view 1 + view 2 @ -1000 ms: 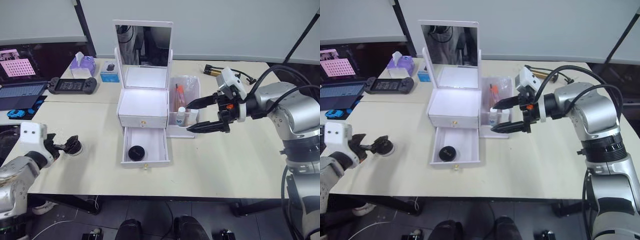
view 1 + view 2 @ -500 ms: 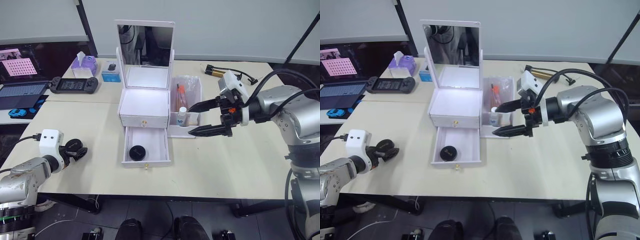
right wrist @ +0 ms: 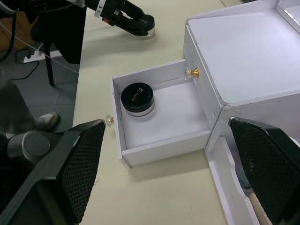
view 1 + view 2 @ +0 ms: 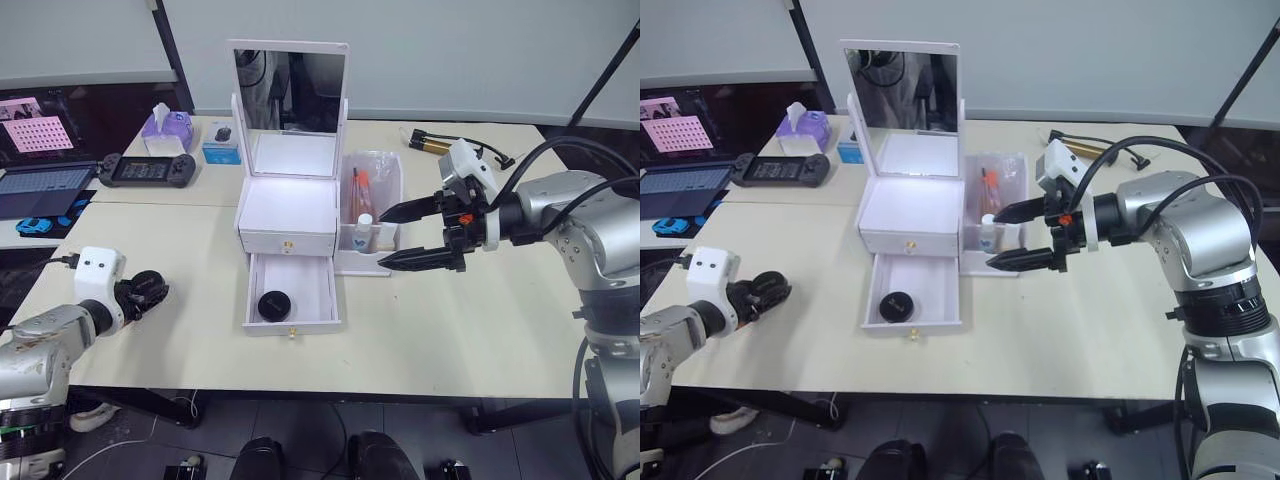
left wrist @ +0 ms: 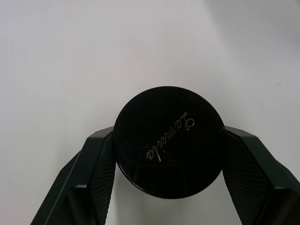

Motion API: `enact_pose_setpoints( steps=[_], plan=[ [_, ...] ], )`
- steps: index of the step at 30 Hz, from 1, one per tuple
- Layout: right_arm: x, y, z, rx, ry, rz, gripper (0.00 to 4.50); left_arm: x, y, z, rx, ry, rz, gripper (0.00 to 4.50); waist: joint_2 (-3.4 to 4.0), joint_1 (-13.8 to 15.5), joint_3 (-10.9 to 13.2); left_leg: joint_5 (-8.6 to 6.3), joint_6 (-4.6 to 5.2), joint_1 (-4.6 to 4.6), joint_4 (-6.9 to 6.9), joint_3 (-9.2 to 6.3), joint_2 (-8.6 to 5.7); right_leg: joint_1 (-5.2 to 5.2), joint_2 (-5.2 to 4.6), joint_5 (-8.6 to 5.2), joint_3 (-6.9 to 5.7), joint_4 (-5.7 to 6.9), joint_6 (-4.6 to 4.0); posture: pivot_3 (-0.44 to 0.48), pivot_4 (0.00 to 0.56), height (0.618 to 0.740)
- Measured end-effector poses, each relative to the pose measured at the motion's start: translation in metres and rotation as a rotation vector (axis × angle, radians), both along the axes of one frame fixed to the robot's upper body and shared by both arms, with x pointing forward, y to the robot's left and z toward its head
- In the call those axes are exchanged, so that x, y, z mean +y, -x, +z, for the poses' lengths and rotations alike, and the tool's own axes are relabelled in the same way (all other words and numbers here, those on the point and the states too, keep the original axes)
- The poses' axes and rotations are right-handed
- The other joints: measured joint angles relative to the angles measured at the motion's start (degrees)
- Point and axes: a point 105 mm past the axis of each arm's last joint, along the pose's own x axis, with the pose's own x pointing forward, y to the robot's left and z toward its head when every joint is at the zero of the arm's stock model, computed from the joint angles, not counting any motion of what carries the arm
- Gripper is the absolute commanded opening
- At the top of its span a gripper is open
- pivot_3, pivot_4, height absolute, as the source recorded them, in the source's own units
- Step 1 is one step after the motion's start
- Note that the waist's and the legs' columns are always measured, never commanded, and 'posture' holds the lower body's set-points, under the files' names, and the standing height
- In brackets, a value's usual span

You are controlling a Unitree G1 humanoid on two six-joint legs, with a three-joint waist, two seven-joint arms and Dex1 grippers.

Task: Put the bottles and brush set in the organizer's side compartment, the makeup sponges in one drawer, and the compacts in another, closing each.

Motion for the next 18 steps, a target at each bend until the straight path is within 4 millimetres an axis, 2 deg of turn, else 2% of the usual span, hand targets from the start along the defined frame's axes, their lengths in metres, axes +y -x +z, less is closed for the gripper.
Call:
enact_pose_setpoints(
  steps=[3, 7, 12, 15, 18],
  plan=[
    [-0.001, 0.001, 0.000, 0.000, 0.004, -0.001, 4.50, -0.021, 0.008, 0.026, 0.026, 0.018, -0.229, 2.92, -0.02, 0.0, 0.0, 0.01, -0.02, -0.05, 0.00, 0.01, 0.00, -0.05, -0.01, 0.00, -0.02, -0.02, 0.00, 0.000, 0.150, 0.725],
    [-0.002, 0.002, 0.001, 0.002, 0.015, -0.008, 4.50, -0.065, 0.023, 0.061, 0.023, 0.006, -0.566, 2.92, 0.01, 0.1, 0.0, 0.01, -0.02, -0.05, 0.00, 0.01, -0.01, -0.04, 0.00, -0.01, -0.02, -0.03, 0.00, 0.000, 0.150, 0.725],
    [-0.004, 0.007, 0.002, 0.003, 0.009, -0.017, 4.50, -0.104, 0.034, 0.066, 0.096, -0.022, -0.844, 2.92, 0.04, 0.1, 0.1, 0.02, -0.02, -0.06, 0.01, 0.00, -0.03, -0.04, 0.07, -0.01, 0.00, -0.01, 0.00, 0.000, 0.150, 0.725],
    [-0.006, 0.011, 0.002, 0.005, 0.003, -0.041, 4.50, -0.137, 0.033, 0.069, 0.083, -0.022, -1.007, 2.92, 0.03, 0.6, 0.1, 0.02, -0.02, -0.14, 0.10, -0.02, -0.05, -0.02, 0.08, 0.00, 0.00, -0.02, 0.02, 0.000, 0.150, 0.725],
    [-0.008, 0.013, 0.004, -0.005, -0.011, -0.065, 4.50, -0.158, 0.030, 0.067, 0.084, -0.047, -1.107, 2.92, 0.03, 0.7, 0.1, 0.02, -0.01, -0.17, 0.12, -0.05, -0.07, -0.04, 0.12, 0.00, 0.02, 0.00, 0.04, 0.000, 0.150, 0.725]
  ],
)
